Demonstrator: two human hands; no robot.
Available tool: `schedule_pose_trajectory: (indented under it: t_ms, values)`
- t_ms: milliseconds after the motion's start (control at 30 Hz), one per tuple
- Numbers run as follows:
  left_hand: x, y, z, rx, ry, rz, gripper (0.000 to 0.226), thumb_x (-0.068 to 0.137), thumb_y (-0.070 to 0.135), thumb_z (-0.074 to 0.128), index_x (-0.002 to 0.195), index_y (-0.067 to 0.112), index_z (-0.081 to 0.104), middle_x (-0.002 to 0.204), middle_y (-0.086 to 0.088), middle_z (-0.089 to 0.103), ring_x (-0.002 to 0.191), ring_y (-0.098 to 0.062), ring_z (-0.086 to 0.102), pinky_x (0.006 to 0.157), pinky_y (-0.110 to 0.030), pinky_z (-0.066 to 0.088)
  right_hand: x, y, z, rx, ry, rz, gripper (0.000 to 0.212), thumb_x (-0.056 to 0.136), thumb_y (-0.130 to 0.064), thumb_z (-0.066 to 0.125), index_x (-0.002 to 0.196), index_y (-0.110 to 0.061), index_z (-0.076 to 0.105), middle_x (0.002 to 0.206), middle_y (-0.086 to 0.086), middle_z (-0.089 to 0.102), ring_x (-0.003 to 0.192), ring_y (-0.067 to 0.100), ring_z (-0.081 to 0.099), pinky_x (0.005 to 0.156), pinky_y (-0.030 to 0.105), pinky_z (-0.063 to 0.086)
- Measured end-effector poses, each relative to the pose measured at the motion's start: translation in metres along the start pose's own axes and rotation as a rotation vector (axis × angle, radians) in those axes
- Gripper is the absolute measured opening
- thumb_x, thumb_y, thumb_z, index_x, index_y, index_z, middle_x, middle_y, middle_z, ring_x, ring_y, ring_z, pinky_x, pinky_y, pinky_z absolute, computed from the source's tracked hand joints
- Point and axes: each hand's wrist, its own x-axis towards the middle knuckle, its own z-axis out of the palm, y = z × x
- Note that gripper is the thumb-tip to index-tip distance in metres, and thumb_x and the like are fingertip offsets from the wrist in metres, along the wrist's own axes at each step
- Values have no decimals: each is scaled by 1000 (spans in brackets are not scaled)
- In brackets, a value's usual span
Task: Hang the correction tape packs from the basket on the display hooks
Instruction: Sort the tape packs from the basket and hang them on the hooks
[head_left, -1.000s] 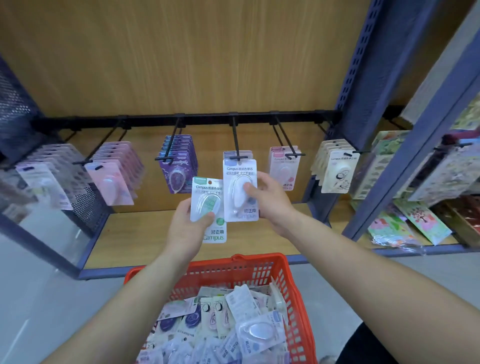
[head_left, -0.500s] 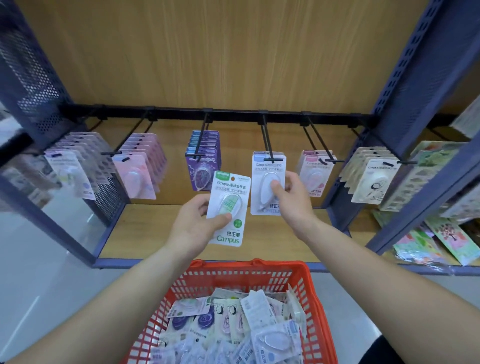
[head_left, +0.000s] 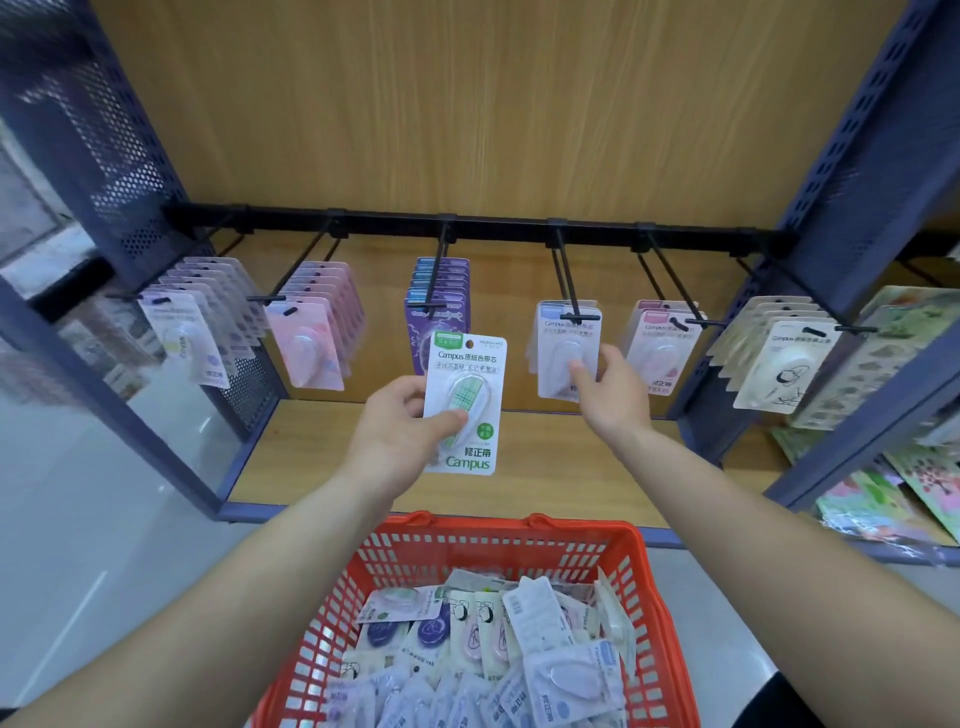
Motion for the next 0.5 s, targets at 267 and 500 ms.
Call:
schedule_pose_trajectory:
  t_ms: [267,500]
  values:
    - [-19,2,-31,11,36,-17,26,91,-2,70,115,6,64,88,8,79,70,-8,76,55,-19,56,-47,-20,8,-117,-295,79,40,99,-39,62,130,-14,61,124,5,64,119,27,61,96,38,47]
    - [-54,15,-63,3,74,33,20,91,1,72,107,13,71,89,2,80,75,-12,76,58,-20,55,-128,-97,23,288,-554,-76,13,99,-22,65,110,-15,67,104,18,71,77,16,69,70,36,56]
